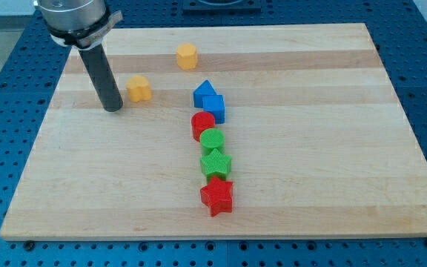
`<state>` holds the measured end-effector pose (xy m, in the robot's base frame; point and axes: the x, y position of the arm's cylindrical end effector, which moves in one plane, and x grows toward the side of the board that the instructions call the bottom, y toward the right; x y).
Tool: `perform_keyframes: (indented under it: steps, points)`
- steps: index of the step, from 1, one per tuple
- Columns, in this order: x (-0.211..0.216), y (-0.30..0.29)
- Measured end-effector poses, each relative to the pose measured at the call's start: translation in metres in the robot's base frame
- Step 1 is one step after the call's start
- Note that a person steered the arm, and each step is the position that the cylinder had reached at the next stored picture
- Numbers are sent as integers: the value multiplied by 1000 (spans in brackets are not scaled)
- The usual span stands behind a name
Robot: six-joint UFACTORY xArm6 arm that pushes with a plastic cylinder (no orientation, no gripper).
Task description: Move the yellow heart towards the up
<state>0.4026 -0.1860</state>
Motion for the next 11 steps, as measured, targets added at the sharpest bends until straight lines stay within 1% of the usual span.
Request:
perform_keyframes:
  steps: [1, 2, 4, 5, 7, 8, 9, 10, 11]
  points:
    - [-13, 20]
    - [-19, 29]
    - [-16, 52]
    - [-23, 60]
    - [-82, 79]
    - [-65, 69]
    - [-39, 44]
    - [-38, 25]
    - [-58, 27]
